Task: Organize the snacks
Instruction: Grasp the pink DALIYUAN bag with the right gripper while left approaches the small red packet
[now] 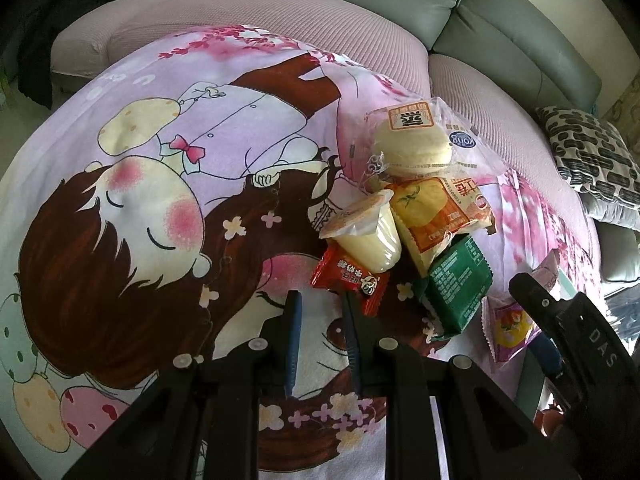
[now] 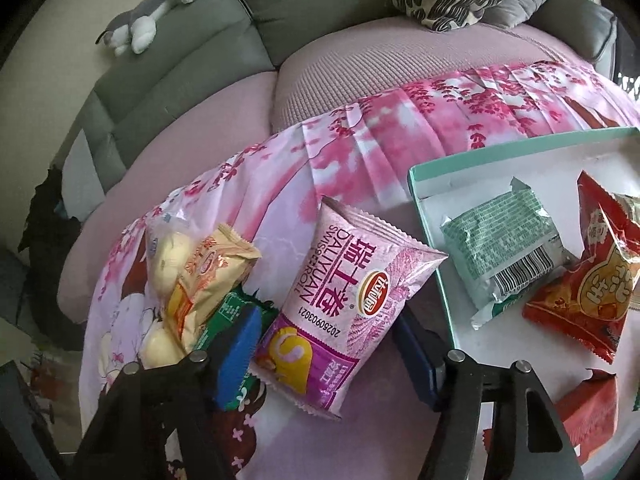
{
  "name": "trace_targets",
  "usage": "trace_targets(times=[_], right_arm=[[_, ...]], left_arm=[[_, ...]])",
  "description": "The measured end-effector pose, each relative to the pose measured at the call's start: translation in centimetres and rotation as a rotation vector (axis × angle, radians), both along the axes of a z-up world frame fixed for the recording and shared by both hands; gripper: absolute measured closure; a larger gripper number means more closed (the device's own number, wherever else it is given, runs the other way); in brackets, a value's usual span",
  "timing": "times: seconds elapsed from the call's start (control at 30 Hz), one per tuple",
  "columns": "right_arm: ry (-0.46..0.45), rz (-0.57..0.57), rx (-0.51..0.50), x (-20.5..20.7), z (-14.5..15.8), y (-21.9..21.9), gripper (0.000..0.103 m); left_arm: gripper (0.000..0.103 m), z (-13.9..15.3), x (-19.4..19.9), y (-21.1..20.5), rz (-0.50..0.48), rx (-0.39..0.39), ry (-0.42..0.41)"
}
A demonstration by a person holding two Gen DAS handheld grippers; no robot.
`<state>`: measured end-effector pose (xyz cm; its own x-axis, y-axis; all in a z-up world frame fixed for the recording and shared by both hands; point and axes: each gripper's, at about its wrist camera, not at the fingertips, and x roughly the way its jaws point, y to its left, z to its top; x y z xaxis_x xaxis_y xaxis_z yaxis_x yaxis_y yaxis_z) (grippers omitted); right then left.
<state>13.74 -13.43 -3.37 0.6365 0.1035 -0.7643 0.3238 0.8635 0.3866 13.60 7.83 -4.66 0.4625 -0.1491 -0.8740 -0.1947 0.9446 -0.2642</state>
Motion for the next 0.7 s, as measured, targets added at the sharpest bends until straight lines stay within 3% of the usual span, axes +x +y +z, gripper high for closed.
trace_targets(times=[0.13, 0.3, 0.43, 0.5, 0.7], right_arm=[[0.013, -0.005, -0.045, 0.5, -0.1, 0.4, 0.033], [0.024, -0.003, -0.084, 0.5, -0.2, 0.6, 0.056], [0.025, 0.000, -0.048, 0.3, -0.2, 0.1, 0.060], [0.028, 0.002, -0.036, 0.0, -0.1, -0.2, 0.060], [0.008, 0.002, -0.016, -1.3, 1.0, -0.9, 0.061]], left_arm=[[0.082, 0.0, 0.1, -0.3, -0.001, 0.011, 0.004], [0.082, 0.0, 0.2, -0.5, -0.002, 0.021, 0.008], [0.083, 0.1, 0.1, -0.5, 0.000, 0.024, 0.004], [0.092, 0.2, 0.1, -0.5, 0.001, 0.027, 0.001], [0.093, 0.8, -0.2, -0.8, -0.011, 0.015, -0.015]])
